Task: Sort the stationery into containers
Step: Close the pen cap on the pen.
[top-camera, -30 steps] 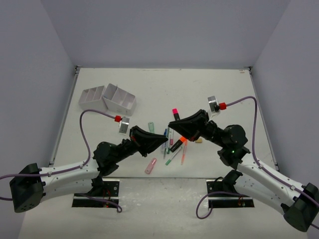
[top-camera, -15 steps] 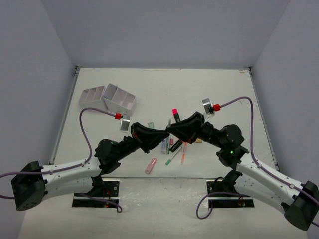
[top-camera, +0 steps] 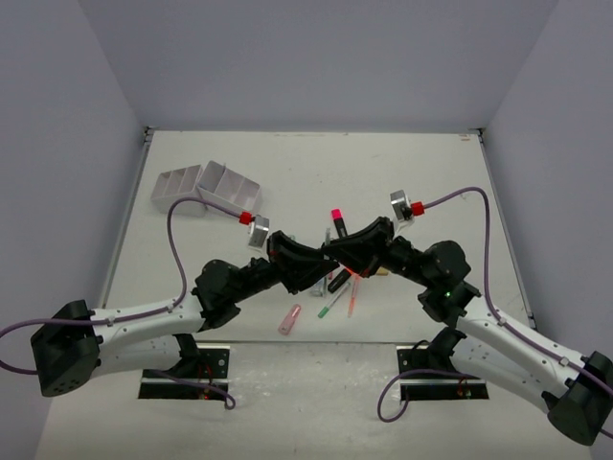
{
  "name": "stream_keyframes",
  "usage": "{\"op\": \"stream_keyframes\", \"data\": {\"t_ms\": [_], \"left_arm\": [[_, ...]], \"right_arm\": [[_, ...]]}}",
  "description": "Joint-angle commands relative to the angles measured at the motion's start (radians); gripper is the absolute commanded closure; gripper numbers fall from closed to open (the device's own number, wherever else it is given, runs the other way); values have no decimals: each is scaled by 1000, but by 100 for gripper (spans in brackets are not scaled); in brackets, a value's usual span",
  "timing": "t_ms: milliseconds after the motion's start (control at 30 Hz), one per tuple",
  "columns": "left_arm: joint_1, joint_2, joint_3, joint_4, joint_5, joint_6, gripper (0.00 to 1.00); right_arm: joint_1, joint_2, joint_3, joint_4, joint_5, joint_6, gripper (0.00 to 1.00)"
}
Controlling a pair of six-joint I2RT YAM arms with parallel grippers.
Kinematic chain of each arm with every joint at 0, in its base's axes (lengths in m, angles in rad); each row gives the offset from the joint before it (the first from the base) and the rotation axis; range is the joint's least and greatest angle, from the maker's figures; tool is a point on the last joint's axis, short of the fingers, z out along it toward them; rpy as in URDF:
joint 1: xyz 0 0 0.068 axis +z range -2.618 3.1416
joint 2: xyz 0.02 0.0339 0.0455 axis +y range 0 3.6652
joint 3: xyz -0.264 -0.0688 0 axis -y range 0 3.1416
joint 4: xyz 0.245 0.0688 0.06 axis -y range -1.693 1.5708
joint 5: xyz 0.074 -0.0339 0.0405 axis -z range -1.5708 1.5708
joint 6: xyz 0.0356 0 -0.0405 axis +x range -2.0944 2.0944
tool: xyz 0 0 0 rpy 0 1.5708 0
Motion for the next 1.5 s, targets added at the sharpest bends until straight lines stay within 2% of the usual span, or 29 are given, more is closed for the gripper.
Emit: {"op": "stream_keyframes", "data": {"t_ms": [0,67,200,300,333,367,400,433,533,633,867,1233,1333,1467], "left_arm": [[-1,44,8,30,48,-5,96],[-1,43,7,29,53,-2,100],[-1,31,6,17,70,8,97],[-2,21,7,8,76,20,100],[-1,16,9,-7,76,26,100],[-1,12,9,-11,76,33,100],[-1,3,15,-24,83,48,100],[-2,-5,18,-37,93,63,100],[-1,-36,18,-65,109,91,100],[-1,-44,25,-97,122,110,100],[-1,-31,29,-108,132,109,100],[-1,-29,70,-153,114,121,100],[-1,-31,73,-163,106,124,100],[-1,-31,79,-172,89,122,100]], "right_arm": [[8,-14,58,-3,15,-30,100],[8,-16,61,-9,24,-34,100],[8,-25,69,-25,40,-41,100],[8,-25,81,-35,26,-44,100],[8,-22,84,-36,18,-46,95],[8,-20,88,-39,11,-46,85],[8,-20,92,-54,9,-53,67],[8,-23,95,-76,14,-66,59],[8,-42,111,-136,39,-96,50],[8,-50,151,-191,47,-120,48],[8,-47,275,-372,100,-190,48],[8,-4,232,-368,21,-179,52],[8,-4,212,-355,7,-175,66],[8,-9,189,-341,5,-171,91]]}}
